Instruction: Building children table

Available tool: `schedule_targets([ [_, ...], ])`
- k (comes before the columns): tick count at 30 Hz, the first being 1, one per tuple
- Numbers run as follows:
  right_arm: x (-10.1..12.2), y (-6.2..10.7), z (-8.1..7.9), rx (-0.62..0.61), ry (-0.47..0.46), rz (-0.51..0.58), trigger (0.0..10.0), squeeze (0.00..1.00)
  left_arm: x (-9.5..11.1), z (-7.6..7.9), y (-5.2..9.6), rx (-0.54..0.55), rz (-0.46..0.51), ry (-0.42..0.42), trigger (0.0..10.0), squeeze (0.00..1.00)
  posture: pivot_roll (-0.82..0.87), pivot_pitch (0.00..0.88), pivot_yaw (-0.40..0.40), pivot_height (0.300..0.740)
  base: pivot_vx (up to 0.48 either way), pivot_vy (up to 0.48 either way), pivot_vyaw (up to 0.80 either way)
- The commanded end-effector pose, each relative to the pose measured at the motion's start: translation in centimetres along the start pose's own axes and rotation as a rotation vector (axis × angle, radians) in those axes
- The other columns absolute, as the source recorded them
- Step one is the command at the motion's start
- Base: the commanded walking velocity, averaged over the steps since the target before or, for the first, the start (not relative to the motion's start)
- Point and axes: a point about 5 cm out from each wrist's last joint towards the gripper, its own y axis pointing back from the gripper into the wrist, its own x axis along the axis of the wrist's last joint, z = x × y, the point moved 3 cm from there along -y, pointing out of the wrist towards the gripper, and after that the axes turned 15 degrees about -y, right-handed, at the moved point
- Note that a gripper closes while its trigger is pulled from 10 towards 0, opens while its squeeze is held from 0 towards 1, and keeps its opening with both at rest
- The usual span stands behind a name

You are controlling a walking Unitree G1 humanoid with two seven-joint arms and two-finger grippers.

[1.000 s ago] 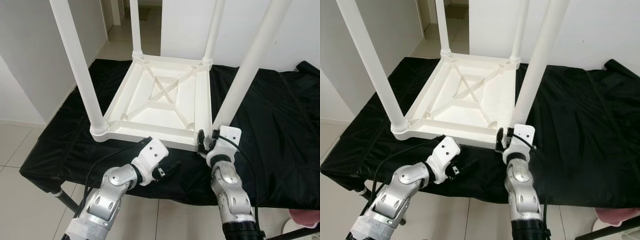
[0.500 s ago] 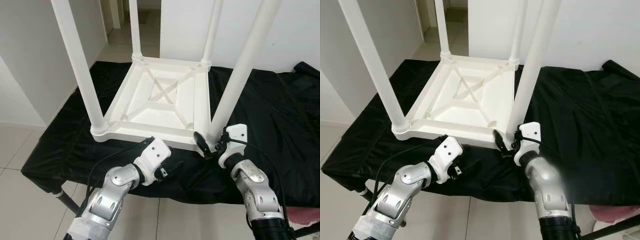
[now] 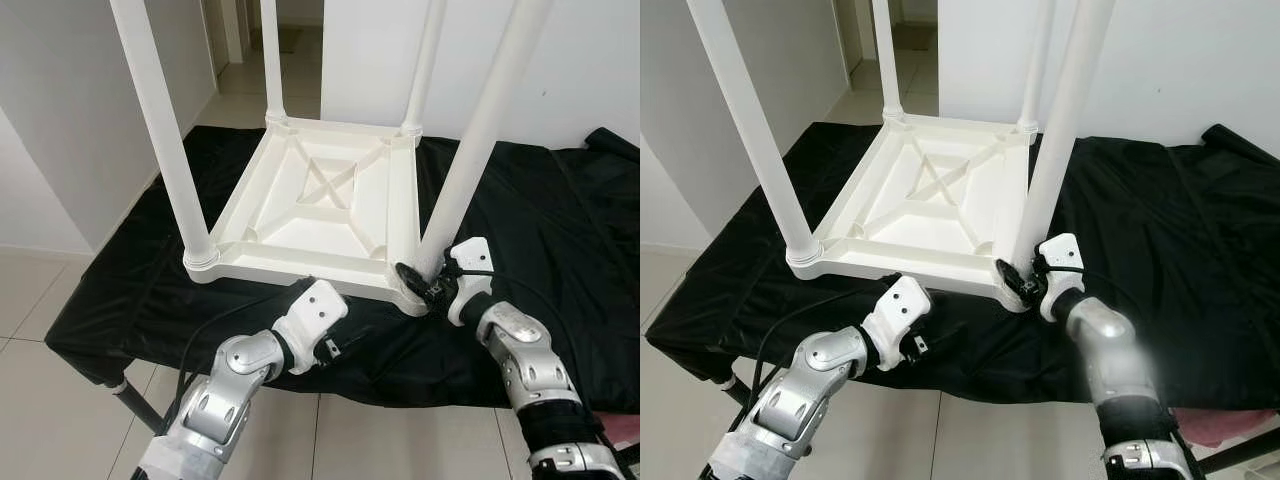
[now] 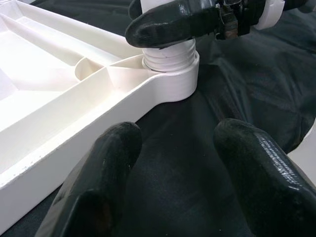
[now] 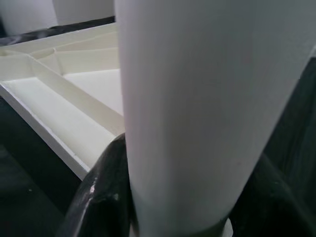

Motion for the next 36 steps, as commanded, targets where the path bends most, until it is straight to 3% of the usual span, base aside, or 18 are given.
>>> schedule_targets([
  [1,-1.6,0.0,-0.4,0.034,0.012,-0.072,0.0,0.00,-0.5,-0.2,0.2,0.037,-0.021,0.003,10.0,0.00,0.01,0.000,0.015,0.740,0.000,0.000,0.00],
  [3,-1.7,0.1,-0.3,0.033,0.010,-0.075,0.0,0.00,-0.5,-0.3,0.2,0.039,-0.022,0.003,10.0,0.00,0.01,0.000,0.015,0.740,0.000,0.000,0.00],
  [4,-1.8,0.2,-0.2,0.030,0.006,-0.077,2.0,0.00,-0.5,-0.2,0.2,0.040,-0.023,0.004,10.0,0.00,0.01,0.000,0.013,0.740,0.000,0.000,0.00],
  [5,-1.9,0.3,-0.1,0.020,-0.006,-0.079,10.0,0.00,-0.5,-0.2,0.2,0.040,-0.023,0.004,10.0,0.00,0.01,0.000,0.014,0.740,0.000,0.000,0.00],
  [16,-0.9,0.3,-0.5,-0.057,-0.070,0.010,10.0,0.00,-0.5,-0.2,0.1,0.035,-0.021,0.005,10.0,0.00,0.00,0.000,0.018,0.740,0.000,0.000,0.00],
  [21,-0.3,0.6,-1.0,-0.180,-0.163,0.106,10.0,0.00,-0.5,0.0,0.1,0.029,-0.019,0.005,10.0,0.00,-0.01,0.000,0.024,0.740,0.000,0.000,0.00],
  [25,-0.3,1.3,-2.4,-0.402,-0.213,0.182,10.0,0.00,-0.8,0.1,0.3,0.026,-0.026,0.012,10.0,0.00,-0.02,0.000,0.028,0.740,0.000,0.000,0.00],
  [27,-0.3,1.3,-2.4,-0.402,-0.213,0.182,10.0,0.00,-0.8,0.1,0.3,0.026,-0.026,0.012,10.0,0.00,-0.02,0.000,0.028,0.740,0.000,0.000,0.00],
  [32,-1.5,1.7,-3.0,-0.596,-0.236,0.173,10.0,0.00,-0.7,0.0,0.3,0.028,-0.025,0.010,10.0,0.00,0.00,0.000,0.021,0.740,0.000,0.000,0.00],
  [36,-2.0,1.6,-3.5,-0.635,-0.258,0.172,10.0,0.00,-0.7,-0.1,0.4,0.033,-0.028,0.009,10.0,0.00,0.00,0.000,0.021,0.740,0.000,0.000,0.00],
])
